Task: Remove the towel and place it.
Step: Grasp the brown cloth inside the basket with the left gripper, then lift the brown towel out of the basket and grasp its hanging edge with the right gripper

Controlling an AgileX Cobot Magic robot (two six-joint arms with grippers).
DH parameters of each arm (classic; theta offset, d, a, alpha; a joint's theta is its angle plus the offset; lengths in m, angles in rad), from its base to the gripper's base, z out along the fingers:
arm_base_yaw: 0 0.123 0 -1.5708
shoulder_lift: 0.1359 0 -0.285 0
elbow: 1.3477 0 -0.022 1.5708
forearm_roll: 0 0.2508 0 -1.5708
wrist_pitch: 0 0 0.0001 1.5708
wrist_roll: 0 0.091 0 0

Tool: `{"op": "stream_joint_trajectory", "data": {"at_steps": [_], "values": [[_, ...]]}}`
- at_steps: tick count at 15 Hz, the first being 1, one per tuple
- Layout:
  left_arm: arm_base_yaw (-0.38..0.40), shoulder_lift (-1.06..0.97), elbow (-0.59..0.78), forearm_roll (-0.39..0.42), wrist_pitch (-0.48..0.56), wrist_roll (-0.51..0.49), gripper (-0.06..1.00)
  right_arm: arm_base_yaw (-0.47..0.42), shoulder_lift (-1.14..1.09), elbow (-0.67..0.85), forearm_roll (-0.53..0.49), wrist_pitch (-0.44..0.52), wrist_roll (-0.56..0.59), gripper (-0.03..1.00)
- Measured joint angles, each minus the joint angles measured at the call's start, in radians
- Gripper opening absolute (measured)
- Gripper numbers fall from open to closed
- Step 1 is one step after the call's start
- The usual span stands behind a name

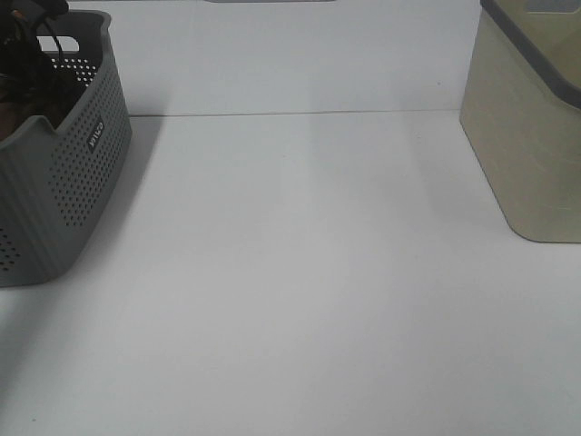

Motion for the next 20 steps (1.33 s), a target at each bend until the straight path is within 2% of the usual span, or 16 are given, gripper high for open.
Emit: {"op": "stream_joint_trajectory", "data": {"at_steps": [2, 4, 5, 8, 13, 15, 18, 20], "values": [[0.000, 0.000, 0.000, 0.000, 0.000, 0.000, 0.18, 0.000, 0.000, 0.000, 0.000, 0.000, 0.000, 0.57], [0.000, 0.000, 0.000, 0.000, 0.007, 0.000, 0.02, 0.000, 0.000, 0.000, 0.000, 0.000, 0.000, 0.57], [0.000, 0.000, 0.000, 0.000, 0.015, 0.000, 0.00, 0.000, 0.000, 0.000, 0.000, 0.000, 0.000, 0.57], [0.000, -0.047, 0.000, -0.001, 0.042, -0.004, 0.00, 0.000, 0.000, 0.000, 0.000, 0.000, 0.000, 0.57], [-0.002, -0.277, 0.000, -0.006, 0.044, -0.058, 0.00, 0.000, 0.000, 0.000, 0.000, 0.000, 0.000, 0.57], [-0.011, -0.355, 0.000, -0.045, 0.044, -0.061, 0.00, 0.000, 0.000, 0.000, 0.000, 0.000, 0.000, 0.57], [-0.066, -0.508, 0.000, -0.154, 0.048, -0.054, 0.00, 0.000, 0.000, 0.000, 0.000, 0.000, 0.000, 0.57], [-0.175, -0.642, 0.000, -0.239, 0.049, -0.005, 0.00, 0.000, 0.000, 0.000, 0.001, 0.000, 0.000, 0.57]]}}
